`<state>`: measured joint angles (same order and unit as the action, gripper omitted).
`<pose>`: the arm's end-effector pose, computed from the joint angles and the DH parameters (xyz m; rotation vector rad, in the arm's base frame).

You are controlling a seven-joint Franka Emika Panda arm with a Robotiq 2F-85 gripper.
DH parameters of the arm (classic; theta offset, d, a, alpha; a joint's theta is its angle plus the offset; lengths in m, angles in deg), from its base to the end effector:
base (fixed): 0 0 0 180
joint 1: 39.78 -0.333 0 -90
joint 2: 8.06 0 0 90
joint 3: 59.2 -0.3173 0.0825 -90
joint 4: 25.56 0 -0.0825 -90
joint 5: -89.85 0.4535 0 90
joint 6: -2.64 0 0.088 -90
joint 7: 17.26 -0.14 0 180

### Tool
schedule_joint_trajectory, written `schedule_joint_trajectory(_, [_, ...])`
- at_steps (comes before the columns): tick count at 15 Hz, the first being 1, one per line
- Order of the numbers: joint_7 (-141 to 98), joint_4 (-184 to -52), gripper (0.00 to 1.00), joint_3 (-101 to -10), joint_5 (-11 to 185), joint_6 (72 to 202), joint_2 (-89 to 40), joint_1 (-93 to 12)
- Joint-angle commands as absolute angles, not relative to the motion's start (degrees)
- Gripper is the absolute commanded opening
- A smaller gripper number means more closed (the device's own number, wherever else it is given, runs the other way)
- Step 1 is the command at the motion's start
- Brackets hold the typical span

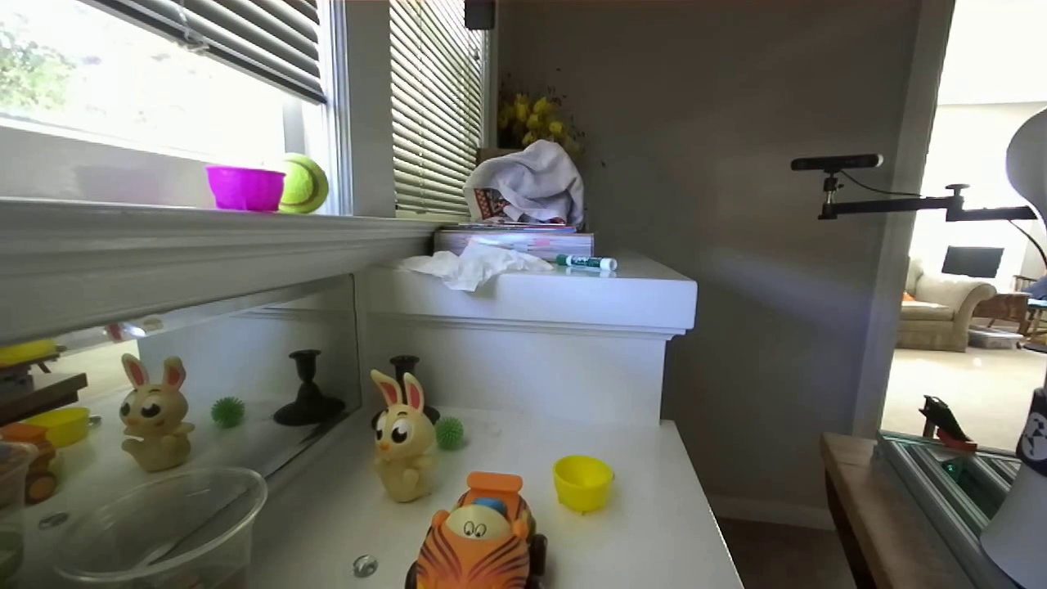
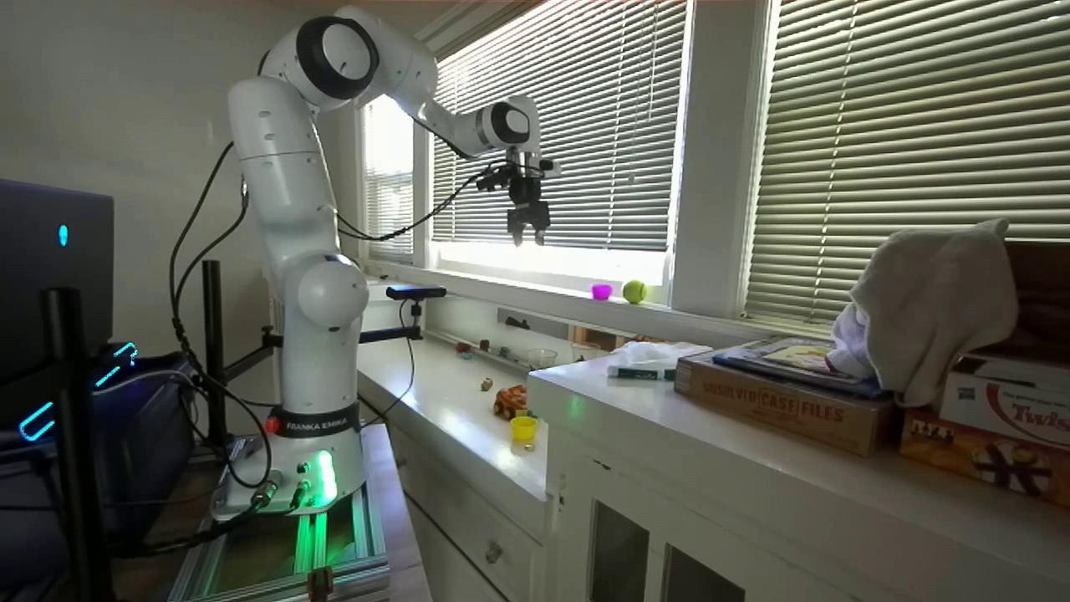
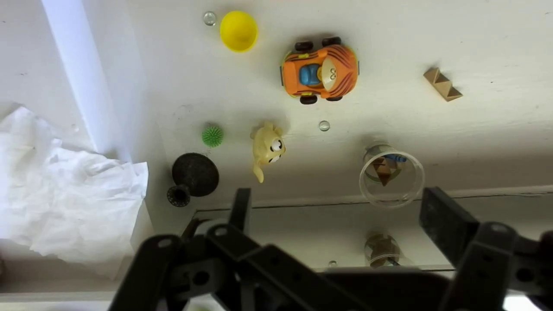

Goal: Put the purple bowl on the window sill

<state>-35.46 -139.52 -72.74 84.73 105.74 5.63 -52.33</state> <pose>0.5064 0.2440 0.5228 3.0131 0.2277 0.1405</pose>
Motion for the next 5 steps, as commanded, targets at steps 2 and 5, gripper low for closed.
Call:
schedule_joint_trajectory(2, [-35.37,-139.32,1.0,-73.43,84.87,105.6,5.21,-51.66])
schedule_joint_trajectory(5, [-35.38,-139.3,1.0,-73.42,84.86,105.6,4.95,-51.65])
